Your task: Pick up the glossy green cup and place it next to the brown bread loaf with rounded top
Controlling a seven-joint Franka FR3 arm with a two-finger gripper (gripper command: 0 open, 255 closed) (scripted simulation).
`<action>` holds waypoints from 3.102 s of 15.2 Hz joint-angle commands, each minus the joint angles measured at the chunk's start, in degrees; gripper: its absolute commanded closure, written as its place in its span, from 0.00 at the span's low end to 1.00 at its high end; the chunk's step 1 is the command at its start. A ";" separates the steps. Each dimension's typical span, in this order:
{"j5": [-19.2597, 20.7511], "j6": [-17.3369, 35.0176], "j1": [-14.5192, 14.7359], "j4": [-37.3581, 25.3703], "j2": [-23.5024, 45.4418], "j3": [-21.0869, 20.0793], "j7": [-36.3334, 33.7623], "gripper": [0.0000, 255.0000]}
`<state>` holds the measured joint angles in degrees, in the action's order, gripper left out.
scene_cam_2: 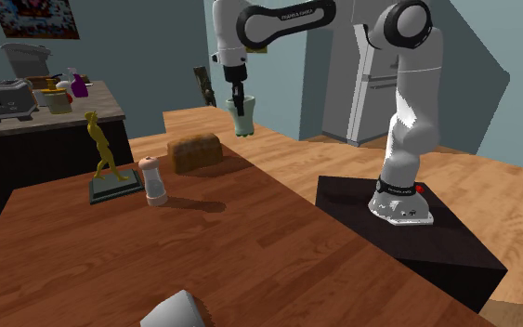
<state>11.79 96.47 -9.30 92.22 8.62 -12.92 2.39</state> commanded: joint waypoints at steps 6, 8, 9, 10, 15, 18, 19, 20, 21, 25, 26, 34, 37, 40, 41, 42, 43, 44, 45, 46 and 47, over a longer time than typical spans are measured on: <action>0.59 0.67 -4.86 -4.64 3.72 3.65 8.60 1.00; 0.71 0.54 -6.18 -6.85 5.35 4.56 10.93 1.00; 0.76 0.42 -6.83 -8.09 6.26 5.00 12.08 1.00; 0.80 0.26 -7.47 -9.43 7.24 5.43 13.23 1.00; 0.93 2.96 -8.86 -8.93 9.07 6.23 14.89 1.00; 1.02 5.22 -8.95 -6.64 9.08 6.26 14.49 1.00; 1.06 5.96 -8.98 -5.92 9.10 6.28 14.36 1.00; 1.10 6.69 -9.01 -5.22 9.15 6.29 14.23 1.00; 1.14 7.42 -9.03 -4.54 9.21 6.30 14.09 1.00; 1.35 10.28 -9.11 -1.98 9.56 6.36 13.55 1.00; 1.41 10.98 -9.12 -1.39 9.68 6.38 13.42 1.00; 1.99 16.44 -9.20 2.78 11.07 6.55 12.28 1.00; 2.26 18.41 -9.21 4.10 11.78 6.64 11.84 1.00; 2.55 20.35 -9.21 5.28 12.58 6.73 11.39 1.00; 2.65 20.98 -9.20 5.64 12.86 6.77 11.24 1.00; 2.76 21.62 -9.20 6.00 13.16 6.80 11.08 1.00; 2.87 22.25 -9.19 6.33 13.47 6.84 10.93 1.00; 2.98 22.87 -9.18 6.66 13.78 6.88 10.77 1.00; 3.09 23.49 -9.17 6.97 14.11 6.92 10.62 1.00; 3.21 24.11 -9.16 7.27 14.44 6.96 10.46 1.00; 3.32 24.72 -9.15 7.55 14.79 7.01 10.30 1.00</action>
<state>14.99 120.77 -18.51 99.99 22.81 -5.95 12.84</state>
